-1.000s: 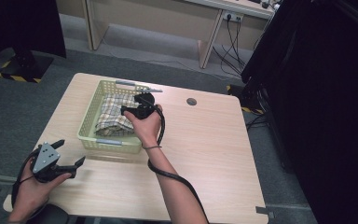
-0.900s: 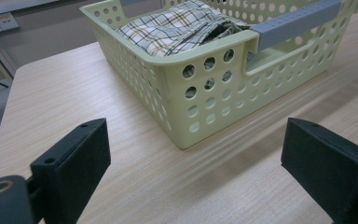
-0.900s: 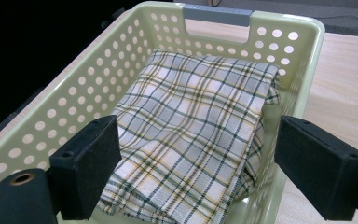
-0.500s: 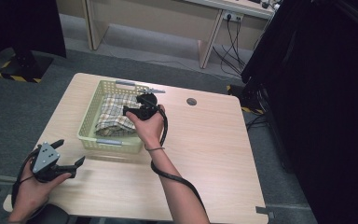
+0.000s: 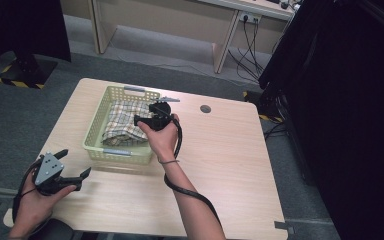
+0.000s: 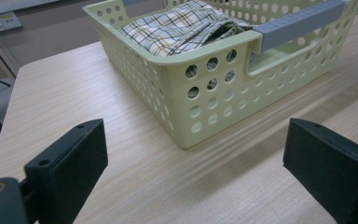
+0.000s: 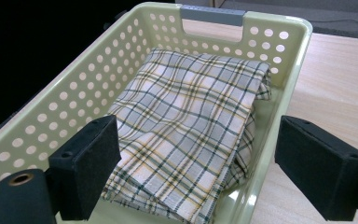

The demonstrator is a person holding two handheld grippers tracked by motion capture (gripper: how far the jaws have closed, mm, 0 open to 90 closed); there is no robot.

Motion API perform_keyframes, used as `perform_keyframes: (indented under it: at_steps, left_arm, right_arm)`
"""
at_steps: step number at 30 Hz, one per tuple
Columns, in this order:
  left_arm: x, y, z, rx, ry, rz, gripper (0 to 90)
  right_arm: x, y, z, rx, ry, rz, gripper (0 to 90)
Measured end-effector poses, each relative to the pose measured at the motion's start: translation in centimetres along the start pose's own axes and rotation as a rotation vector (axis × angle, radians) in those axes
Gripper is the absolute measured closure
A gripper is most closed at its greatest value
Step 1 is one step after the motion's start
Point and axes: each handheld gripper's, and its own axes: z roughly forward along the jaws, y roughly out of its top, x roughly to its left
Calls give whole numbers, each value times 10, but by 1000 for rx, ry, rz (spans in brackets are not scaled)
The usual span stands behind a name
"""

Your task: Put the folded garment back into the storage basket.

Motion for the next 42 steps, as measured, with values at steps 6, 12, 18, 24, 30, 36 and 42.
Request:
perform_keyframes:
  at_steps: [6, 12, 18, 24, 30, 36, 42]
  left_arm:
    - [0, 0, 1, 5, 4, 1, 44]
    - [0, 0, 0, 3, 2, 4, 49]
    - [0, 0, 1, 5, 1, -1, 50]
    - [0, 0, 1, 6, 3, 3, 50]
    - [0, 0, 0, 2, 5, -5, 50]
    - [0, 0, 0, 3, 5, -5, 50]
    - [0, 0, 0, 3, 5, -5, 50]
  right_arm:
    - [-4, -1, -5, -10, -5, -3, 148]
    - [-8, -4, -11, -17, -1, 0, 148]
    - [-13, -8, -13, -11, 0, 4, 145]
    - [-15, -12, -16, -5, -4, 1, 143]
    - [-18, -14, -21, -3, -9, -18, 142]
    - [-22, -19, -25, 1, -11, -23, 142]
    - [-27, -24, -29, 1, -4, -11, 141]
